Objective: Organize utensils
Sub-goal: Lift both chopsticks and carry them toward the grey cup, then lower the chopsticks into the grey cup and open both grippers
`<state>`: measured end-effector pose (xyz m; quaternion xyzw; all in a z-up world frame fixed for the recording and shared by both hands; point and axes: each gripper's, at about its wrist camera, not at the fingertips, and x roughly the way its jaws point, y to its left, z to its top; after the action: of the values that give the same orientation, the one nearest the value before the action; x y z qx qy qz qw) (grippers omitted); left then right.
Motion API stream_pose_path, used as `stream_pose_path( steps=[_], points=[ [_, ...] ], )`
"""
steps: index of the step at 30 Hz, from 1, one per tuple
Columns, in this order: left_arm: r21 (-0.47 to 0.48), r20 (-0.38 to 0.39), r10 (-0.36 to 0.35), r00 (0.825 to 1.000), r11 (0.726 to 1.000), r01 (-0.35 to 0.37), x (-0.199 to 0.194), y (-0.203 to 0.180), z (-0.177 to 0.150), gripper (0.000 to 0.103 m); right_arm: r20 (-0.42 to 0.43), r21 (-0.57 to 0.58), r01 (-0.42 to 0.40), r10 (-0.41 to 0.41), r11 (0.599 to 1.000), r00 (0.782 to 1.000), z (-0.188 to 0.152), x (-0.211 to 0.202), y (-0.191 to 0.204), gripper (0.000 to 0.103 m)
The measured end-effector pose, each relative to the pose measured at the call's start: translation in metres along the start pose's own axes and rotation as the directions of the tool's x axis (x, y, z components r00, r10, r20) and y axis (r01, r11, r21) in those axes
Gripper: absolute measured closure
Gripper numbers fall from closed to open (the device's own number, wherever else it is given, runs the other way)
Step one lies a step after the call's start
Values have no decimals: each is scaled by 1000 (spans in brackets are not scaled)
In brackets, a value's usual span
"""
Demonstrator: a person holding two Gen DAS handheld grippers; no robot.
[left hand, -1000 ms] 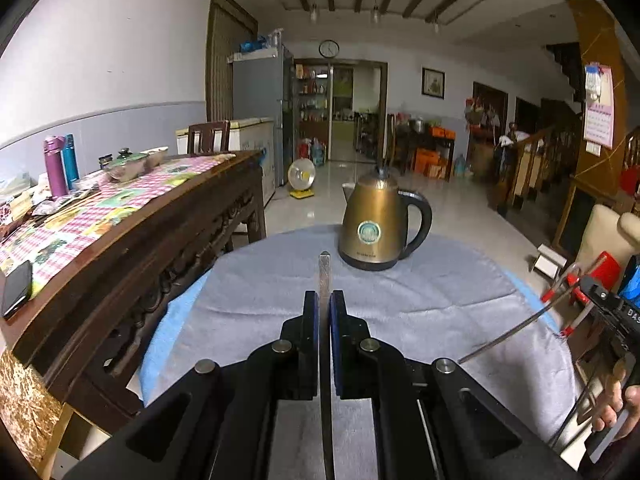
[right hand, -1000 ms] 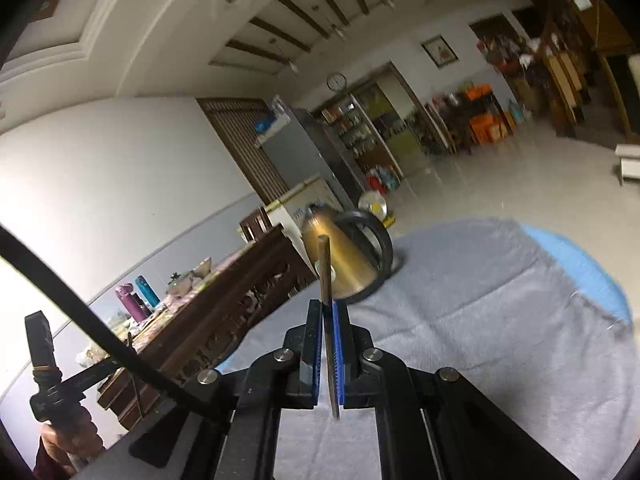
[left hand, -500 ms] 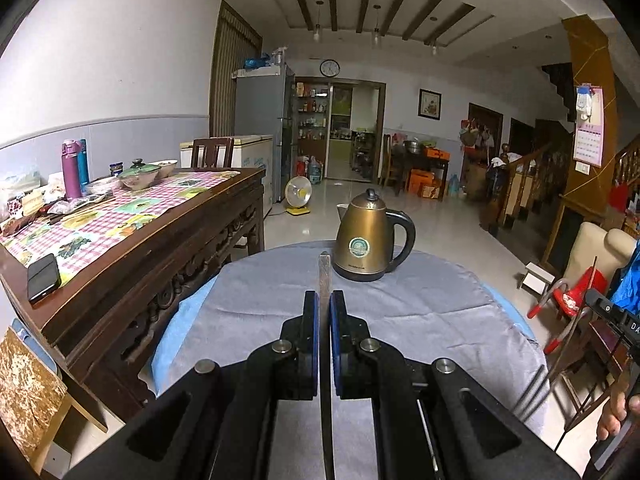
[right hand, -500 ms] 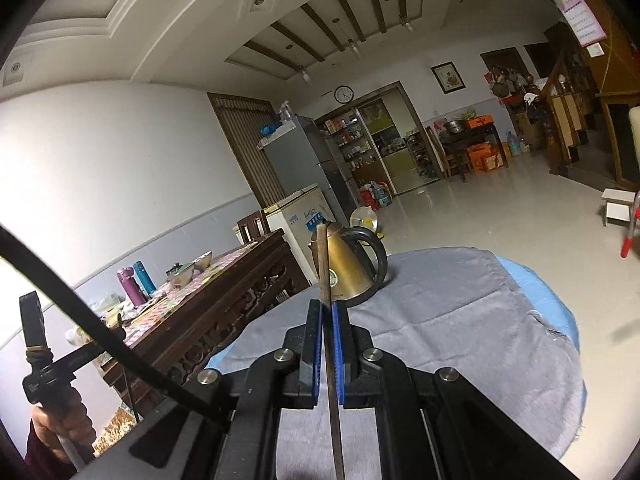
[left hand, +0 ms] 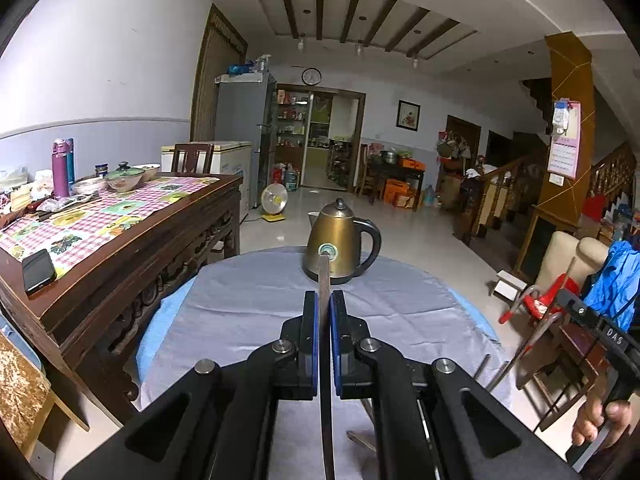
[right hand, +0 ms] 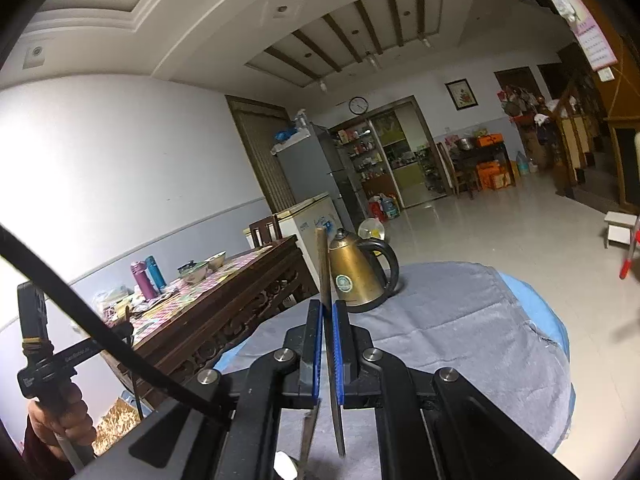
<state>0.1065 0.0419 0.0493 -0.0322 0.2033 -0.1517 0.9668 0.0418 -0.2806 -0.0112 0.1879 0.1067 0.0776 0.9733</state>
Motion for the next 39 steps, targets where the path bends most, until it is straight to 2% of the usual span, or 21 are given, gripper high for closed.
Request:
stream_pose_path(
  steps=[8,20,32,39],
  points=[
    [-19,6,-42,999,999,42,-5,-10,0,97,7,-43,-12,13,999,1000,-2,-14,17,97],
    [-58,33,-49,998,997,51,-3,-22,2,97,16,-77,-82,84,994,996,-1,-27,49,97],
    [-59,58,-57,997,996,60,5,-32,3,97,-38,-104,-148,145,983,989,-12,-5,78,97],
    [-71,75,-66,995,995,71,15,-32,6,97,-52,-109,-160,155,981,987,-15,8,86,97]
  ],
)
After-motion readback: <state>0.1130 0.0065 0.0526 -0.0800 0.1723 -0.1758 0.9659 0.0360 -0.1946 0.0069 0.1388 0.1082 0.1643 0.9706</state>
